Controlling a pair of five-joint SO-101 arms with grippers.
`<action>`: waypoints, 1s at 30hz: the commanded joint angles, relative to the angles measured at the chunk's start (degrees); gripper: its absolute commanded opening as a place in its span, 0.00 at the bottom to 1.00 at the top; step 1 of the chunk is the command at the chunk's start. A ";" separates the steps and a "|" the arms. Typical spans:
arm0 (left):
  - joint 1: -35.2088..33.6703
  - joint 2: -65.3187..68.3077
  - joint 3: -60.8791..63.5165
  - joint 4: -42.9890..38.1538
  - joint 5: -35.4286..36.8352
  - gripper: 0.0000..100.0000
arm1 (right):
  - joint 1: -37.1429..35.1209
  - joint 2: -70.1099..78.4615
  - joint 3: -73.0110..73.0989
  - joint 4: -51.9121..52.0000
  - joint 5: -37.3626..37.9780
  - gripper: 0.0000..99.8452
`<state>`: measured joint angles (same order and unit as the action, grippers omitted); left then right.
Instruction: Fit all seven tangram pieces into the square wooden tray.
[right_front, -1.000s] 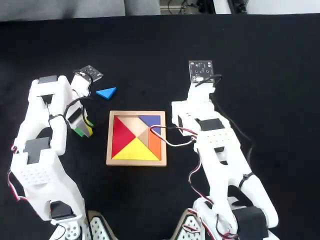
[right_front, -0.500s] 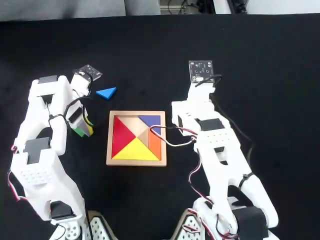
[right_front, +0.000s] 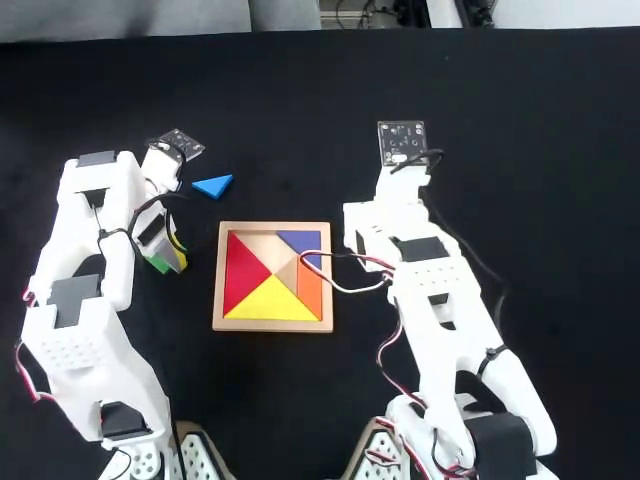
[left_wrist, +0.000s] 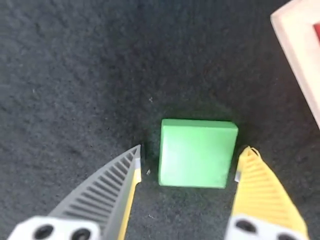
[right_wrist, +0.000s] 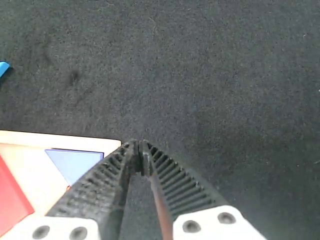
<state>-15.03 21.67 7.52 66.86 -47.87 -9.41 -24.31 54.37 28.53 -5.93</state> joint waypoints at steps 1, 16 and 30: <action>0.66 -0.26 1.01 -4.22 0.53 0.30 | 0.79 -0.31 -3.30 -1.49 0.62 0.01; 3.30 -0.26 2.59 -4.57 0.62 0.11 | 0.79 -0.31 -3.30 -1.58 0.62 0.01; 4.00 -0.97 -3.65 10.55 0.53 0.10 | 0.88 -0.31 -3.30 -1.58 0.62 0.01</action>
<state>-12.04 21.58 9.10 69.49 -47.60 -9.41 -24.31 54.37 28.53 -5.93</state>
